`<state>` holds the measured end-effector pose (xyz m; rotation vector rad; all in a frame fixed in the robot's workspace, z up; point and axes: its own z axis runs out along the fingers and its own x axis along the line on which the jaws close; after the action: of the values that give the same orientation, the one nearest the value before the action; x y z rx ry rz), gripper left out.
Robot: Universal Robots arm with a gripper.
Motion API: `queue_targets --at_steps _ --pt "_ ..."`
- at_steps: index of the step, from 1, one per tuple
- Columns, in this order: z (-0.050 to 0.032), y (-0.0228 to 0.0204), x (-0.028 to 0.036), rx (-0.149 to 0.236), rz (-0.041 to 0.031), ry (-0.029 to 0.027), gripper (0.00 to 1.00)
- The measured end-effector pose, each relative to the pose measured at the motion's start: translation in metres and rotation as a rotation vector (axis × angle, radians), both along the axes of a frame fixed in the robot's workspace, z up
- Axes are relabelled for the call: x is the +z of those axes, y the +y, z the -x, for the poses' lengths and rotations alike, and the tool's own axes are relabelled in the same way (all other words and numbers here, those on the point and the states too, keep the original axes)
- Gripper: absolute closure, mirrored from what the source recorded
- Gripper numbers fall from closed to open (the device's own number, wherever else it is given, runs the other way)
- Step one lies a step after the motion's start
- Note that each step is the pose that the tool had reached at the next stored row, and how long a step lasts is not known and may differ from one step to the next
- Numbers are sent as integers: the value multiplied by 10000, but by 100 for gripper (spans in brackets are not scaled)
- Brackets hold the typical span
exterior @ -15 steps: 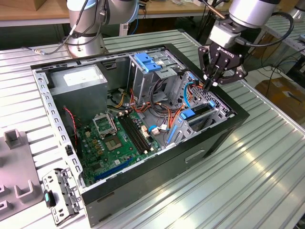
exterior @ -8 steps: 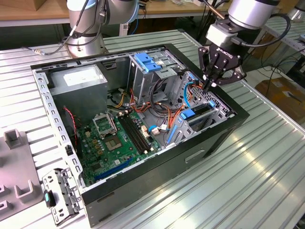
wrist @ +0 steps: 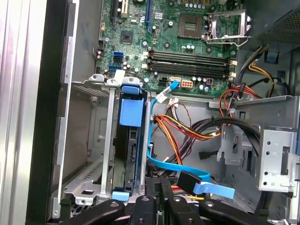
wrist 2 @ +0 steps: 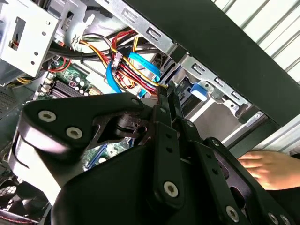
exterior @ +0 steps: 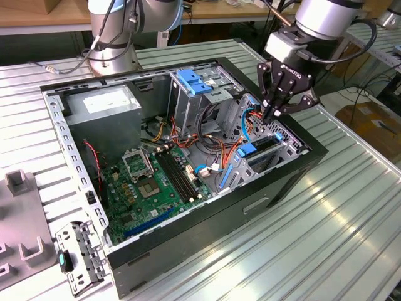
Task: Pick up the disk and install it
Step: 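Insert the first disk wire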
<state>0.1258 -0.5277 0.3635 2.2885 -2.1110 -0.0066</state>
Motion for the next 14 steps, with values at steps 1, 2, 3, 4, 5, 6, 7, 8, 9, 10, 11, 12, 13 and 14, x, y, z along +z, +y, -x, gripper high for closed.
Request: queue_targets --at_steps 1,2,3,4,5,6,7,8,9,10,11,12,13,14 --pt "0 -5 -8 -78 3 0 84" --pt "0 -18 -21 -169 2 0 84" --pt "1 -35 -31 -204 0 1 84" --pt "1 -64 -39 -218 1 1 84" --pt "1 -97 -47 -220 0 1 84" --pt "4 -131 -53 -221 0 1 84" --pt "12 -161 -59 -221 0 1 84" --pt "31 -176 -64 -220 1 1 84" --pt "65 -179 -75 -229 0 0 84" --pt "81 -179 -87 -279 2 0 84" --pt "92 -179 -103 -324 0 0 84" --pt "94 -179 -117 -329 0 1 84" --pt "95 -179 -139 -344 2 1 84" --pt "95 -179 -150 -368 2 1 84"
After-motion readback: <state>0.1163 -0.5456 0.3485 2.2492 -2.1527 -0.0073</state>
